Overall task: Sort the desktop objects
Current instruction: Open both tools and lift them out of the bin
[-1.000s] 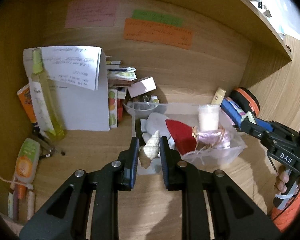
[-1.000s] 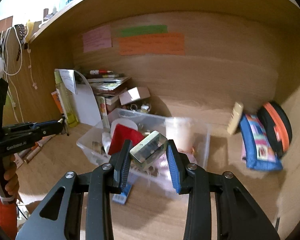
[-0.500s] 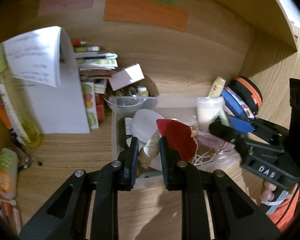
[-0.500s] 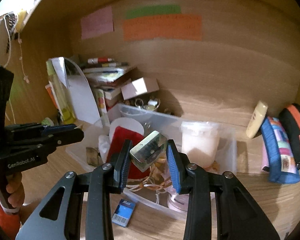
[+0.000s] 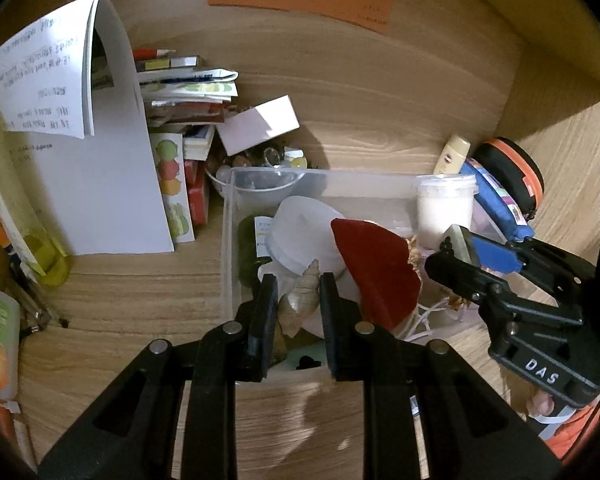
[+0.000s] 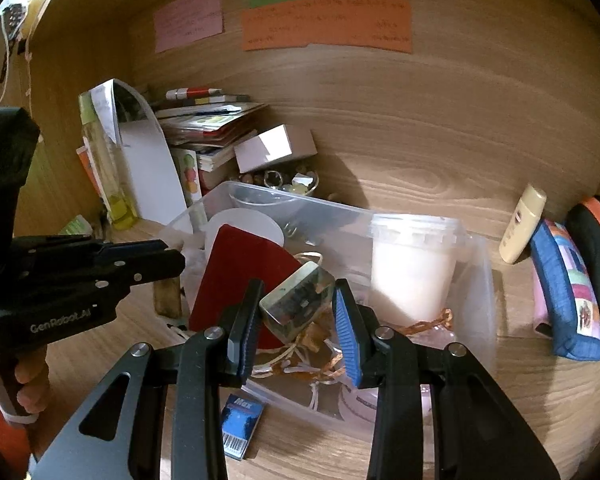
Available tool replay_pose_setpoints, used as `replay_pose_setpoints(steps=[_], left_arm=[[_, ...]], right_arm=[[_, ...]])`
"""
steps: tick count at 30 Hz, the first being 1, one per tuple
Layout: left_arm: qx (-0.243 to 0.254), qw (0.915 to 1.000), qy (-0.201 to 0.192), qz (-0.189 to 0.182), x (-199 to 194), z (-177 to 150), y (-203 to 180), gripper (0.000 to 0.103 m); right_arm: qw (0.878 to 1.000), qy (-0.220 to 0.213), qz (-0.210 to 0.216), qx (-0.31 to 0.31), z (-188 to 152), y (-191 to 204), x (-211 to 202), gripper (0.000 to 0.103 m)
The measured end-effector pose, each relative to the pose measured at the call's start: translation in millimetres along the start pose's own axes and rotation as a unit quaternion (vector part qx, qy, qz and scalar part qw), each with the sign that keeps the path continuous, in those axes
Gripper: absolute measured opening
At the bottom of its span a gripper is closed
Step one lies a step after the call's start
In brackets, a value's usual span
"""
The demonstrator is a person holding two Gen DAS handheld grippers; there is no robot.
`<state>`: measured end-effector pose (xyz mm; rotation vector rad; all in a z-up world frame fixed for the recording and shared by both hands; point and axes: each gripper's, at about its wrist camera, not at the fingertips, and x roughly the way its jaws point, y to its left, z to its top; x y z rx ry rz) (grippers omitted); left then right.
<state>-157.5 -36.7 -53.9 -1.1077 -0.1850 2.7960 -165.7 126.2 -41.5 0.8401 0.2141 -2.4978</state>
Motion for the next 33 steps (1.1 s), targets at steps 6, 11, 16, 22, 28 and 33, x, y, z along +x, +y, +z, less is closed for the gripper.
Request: replay_pose_setpoints(steps=[6,11,16,22,28,33], left_arm=[[0.006,0.9999,-0.001,-0.012,-2.0,0.3,-3.3,0.020],[-0.008,0.9995,0.001,-0.030,-9.6,3.8,0.9,0.020],[-0.010,0.9995,-0.019,-0.024,-34.0,3.5,4.6,0.038],[-0.009,0.9990,-0.044,-0.001,-61.2,-9.1,12.5,0.054],[-0.008,0.9992,-0.039,0.005,-67.9,-29.7,21.6,0.063],[-0.013,0.9998,-0.014,-0.005,-58.8,-49.3,26.2,0.064]], right_arm=[[1.000,-0.007,-0.009,-0.011,1.5,4.0,-1.4,0.041],[1.000,-0.024,-0.012,0.007,7.0,-4.7,-14.1,0.044],[0.998,-0.044,-0.028,0.018,11.0,-7.2,-37.6,0.049],[0.998,-0.051,-0.034,0.020,-0.6,5.0,-62.5,0.054],[0.999,-0.019,-0.027,0.023,-27.4,22.3,-62.0,0.054],[0.998,0.035,0.006,0.059,-55.7,30.5,-39.9,0.054]])
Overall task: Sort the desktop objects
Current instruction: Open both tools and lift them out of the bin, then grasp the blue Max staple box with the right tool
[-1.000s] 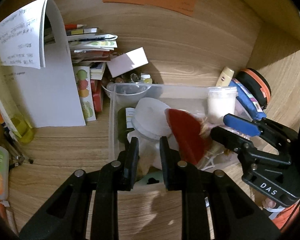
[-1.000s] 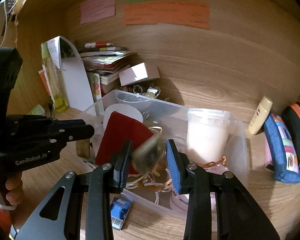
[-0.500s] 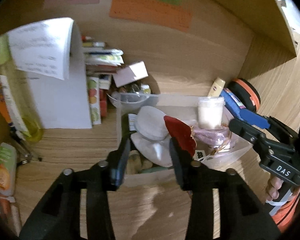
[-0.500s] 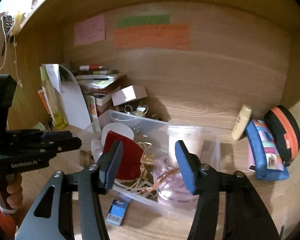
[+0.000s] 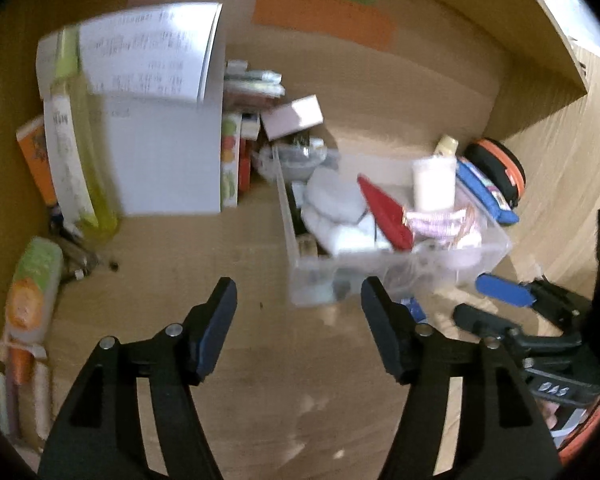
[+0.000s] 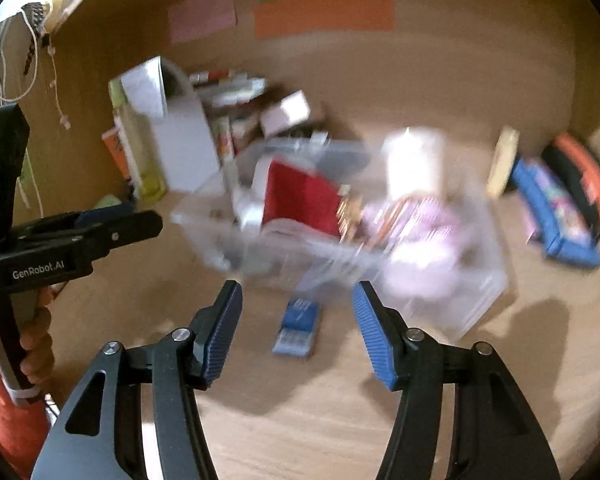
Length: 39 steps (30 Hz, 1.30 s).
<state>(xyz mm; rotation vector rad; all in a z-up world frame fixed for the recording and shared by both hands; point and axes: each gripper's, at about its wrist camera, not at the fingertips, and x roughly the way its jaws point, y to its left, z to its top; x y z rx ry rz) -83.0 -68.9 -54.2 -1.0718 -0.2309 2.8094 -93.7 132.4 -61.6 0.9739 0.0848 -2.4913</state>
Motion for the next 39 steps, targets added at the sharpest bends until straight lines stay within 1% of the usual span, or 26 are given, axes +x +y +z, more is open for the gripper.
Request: replay_pose_setpoints(steps=[3,6,9,10,11,13,16,18,22,24,26,31,33,36,39], left_arm=[[0.004,0.9994,0.032,-0.011,9.8,-13.2,0.6,0.064],[0.010,0.9985,0.051,-0.017,18.3,-23.7,-1.0,0.064],[0.013,0.9986,0.047,-0.022,17.2,-26.4,-3.0,0.064],[0.014,0.9986,0.044,-0.027,16.5,-26.9,-3.3,0.064],[0.013,0.9985,0.044,-0.030,17.1,-27.3,-3.1,0.064],[0.013,0.9980,0.051,-0.034,20.0,-27.0,-3.1,0.064],[0.015,0.9975,0.058,-0.037,22.5,-26.5,-3.4,0.064],[0.017,0.9976,0.058,-0.034,22.8,-27.0,-4.2,0.064],[0.028,0.9974,0.063,-0.019,25.4,-27.5,-8.4,0.064],[0.036,0.9969,0.070,-0.012,27.9,-29.0,-11.7,0.059],[0.046,0.9960,0.076,-0.005,30.6,-30.3,-15.6,0.057],[0.074,0.9939,0.082,0.004,33.2,-33.8,-25.5,0.054],[0.080,0.9931,0.085,0.004,35.0,-34.3,-27.0,0.046],[0.086,0.9922,0.091,0.001,37.2,-34.8,-28.9,0.040],[0.088,0.9922,0.088,-0.007,35.7,-34.7,-28.9,0.039]], right_arm=[[1.000,0.024,-0.016,0.002,-10.8,5.7,17.2,0.054],[0.999,0.039,-0.037,-0.009,-18.1,12.7,28.5,0.053],[0.998,0.049,-0.045,-0.018,-19.8,17.4,36.0,0.052],[0.997,0.055,-0.047,-0.019,-19.7,18.0,39.1,0.048],[0.997,0.064,-0.048,-0.019,-19.1,18.1,43.1,0.041],[0.996,0.079,-0.046,-0.017,-19.6,17.2,49.0,0.036],[0.996,0.079,-0.047,-0.018,-19.5,16.8,48.4,0.035],[0.996,0.079,-0.038,-0.022,-19.7,18.8,47.3,0.036],[0.995,0.083,-0.045,-0.038,-19.3,25.9,47.3,0.036],[0.994,0.085,-0.049,-0.049,-18.9,28.0,46.9,0.035],[0.993,0.085,-0.058,-0.054,-18.0,27.5,46.3,0.026],[0.994,0.085,-0.052,-0.048,-16.4,23.1,42.3,0.026],[0.994,0.084,-0.051,-0.045,-16.1,22.7,41.3,0.026],[0.995,0.083,-0.048,-0.042,-16.1,22.4,39.5,0.025],[0.995,0.081,-0.037,-0.036,-19.5,21.0,35.8,0.023]])
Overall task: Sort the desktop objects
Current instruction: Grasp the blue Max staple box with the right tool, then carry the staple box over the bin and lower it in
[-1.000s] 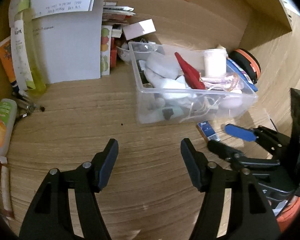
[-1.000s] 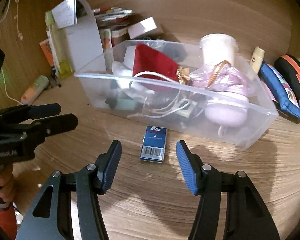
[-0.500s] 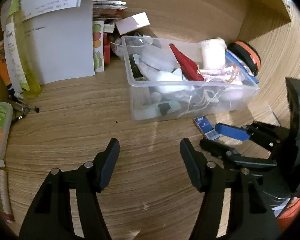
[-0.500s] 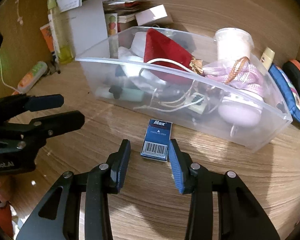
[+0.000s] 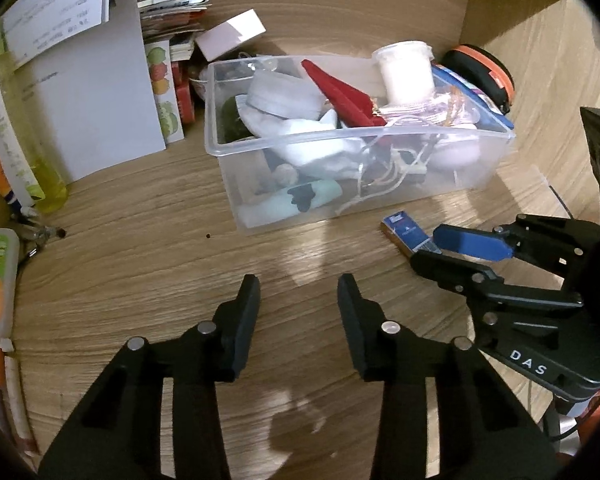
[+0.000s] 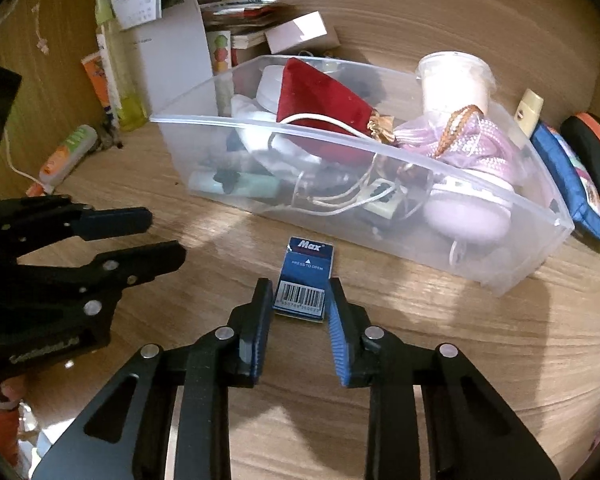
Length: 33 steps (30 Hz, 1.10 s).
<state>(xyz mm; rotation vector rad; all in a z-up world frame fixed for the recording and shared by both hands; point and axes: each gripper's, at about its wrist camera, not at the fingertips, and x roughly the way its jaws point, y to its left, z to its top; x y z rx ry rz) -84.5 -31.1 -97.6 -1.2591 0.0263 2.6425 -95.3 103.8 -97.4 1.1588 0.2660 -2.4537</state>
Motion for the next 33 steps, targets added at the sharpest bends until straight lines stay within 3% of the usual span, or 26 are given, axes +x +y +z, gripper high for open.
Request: replay_pose_setpoints(steps=[3,8,14,22,26,33], left_arm=[[0.002,1.0000,-0.003,-0.005,-1.4,-0.4,-0.9,0.038],[0.013,0.9998,-0.004,-0.015,-1.4,-0.2,-5.3,0.038],[0.031,0.9992,0.004,-0.024,2.2,-0.8,-10.8,0.038],[0.031,0.9987,0.011,-0.038,2.2,-1.4,-10.5,0.038],[0.022,0.9988,0.011,-0.041,1.6,-0.6,-7.5,0.038],[0.013,0.9991,0.013,-0.039,2.6,0.2,-4.2,0.046]], right_arm=[[1.000,0.002,0.011,0.003,-4.4,-2.4,-5.6,0.005],[1.000,0.018,-0.003,-0.007,-9.0,-1.2,-6.6,0.006],[1.000,0.016,0.001,0.000,-2.5,-2.5,-4.8,0.028],[0.999,0.023,-0.018,-0.026,7.6,-2.1,5.8,0.032],[0.999,0.021,-0.014,-0.030,9.1,-3.7,8.1,0.054],[0.999,0.019,-0.015,-0.047,14.1,5.7,17.6,0.054]])
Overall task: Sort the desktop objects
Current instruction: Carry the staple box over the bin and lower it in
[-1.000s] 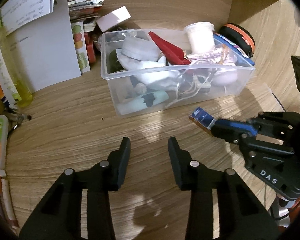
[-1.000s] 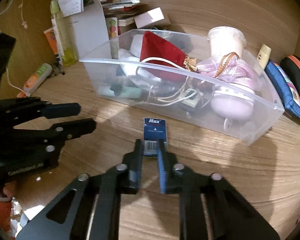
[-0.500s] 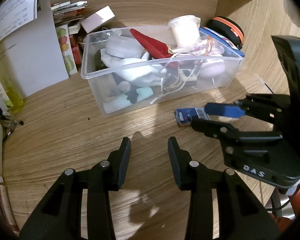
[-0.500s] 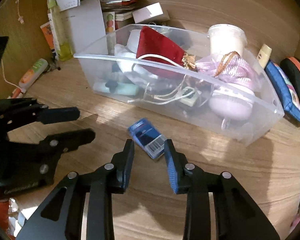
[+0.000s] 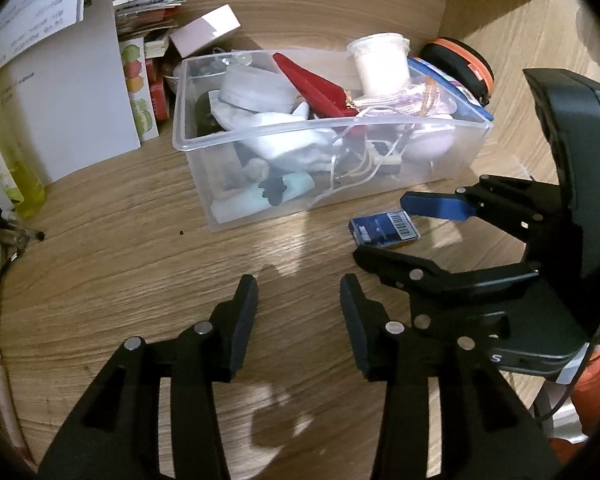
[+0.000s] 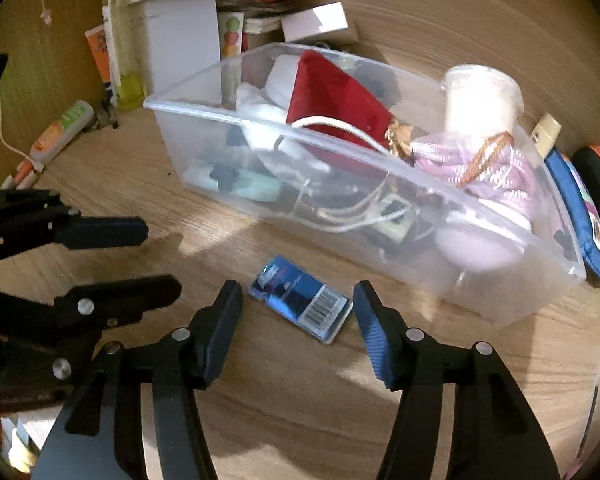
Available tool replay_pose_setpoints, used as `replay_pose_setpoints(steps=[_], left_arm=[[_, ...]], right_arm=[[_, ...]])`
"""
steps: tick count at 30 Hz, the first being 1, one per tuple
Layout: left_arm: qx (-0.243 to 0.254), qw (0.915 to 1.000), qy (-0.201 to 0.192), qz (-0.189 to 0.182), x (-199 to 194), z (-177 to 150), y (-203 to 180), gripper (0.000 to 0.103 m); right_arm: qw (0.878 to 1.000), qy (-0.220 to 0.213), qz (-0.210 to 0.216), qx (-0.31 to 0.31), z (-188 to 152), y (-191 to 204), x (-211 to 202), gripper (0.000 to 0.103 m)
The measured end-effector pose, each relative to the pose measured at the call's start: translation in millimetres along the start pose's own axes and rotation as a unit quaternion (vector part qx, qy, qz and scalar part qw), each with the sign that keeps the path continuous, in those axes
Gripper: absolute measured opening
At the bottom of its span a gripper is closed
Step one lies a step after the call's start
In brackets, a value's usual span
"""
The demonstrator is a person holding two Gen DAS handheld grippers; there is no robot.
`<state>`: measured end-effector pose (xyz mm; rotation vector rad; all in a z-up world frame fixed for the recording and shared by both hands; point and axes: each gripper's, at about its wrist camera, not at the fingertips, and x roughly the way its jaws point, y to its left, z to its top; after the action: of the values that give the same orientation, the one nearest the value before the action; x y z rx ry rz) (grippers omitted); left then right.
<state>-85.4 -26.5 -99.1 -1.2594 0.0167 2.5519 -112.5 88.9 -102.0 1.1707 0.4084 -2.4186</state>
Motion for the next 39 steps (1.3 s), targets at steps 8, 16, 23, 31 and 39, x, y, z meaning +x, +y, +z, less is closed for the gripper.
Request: replay_pose_setpoints(steps=[8,16,23,31,39], left_arm=[[0.006,0.9994,-0.022,0.024,-5.6,-1.1,-2.7,0.044],[0.015,0.9992,-0.008,0.036,1.3,-2.5,-4.8,0.024],[0.028,0.9979,-0.015,0.056,-0.1,-3.4,-9.5,0.013],[0.017,0.9975,-0.047,0.051,-20.4,13.2,-11.7,0.011],[-0.011,0.9924,-0.114,0.045,-51.9,53.9,-1.6,0.011]], right_arm=[[1.000,-0.009,0.010,0.012,-4.7,-2.0,-5.6,0.048],[0.998,-0.021,0.041,0.040,-15.4,-11.9,-17.0,0.048],[0.993,-0.065,0.070,0.074,-16.3,-30.8,-50.0,0.048],[0.987,-0.125,0.067,0.076,0.2,-49.9,-86.9,0.048],[0.984,-0.150,0.059,0.072,43.1,-64.4,-74.3,0.048]])
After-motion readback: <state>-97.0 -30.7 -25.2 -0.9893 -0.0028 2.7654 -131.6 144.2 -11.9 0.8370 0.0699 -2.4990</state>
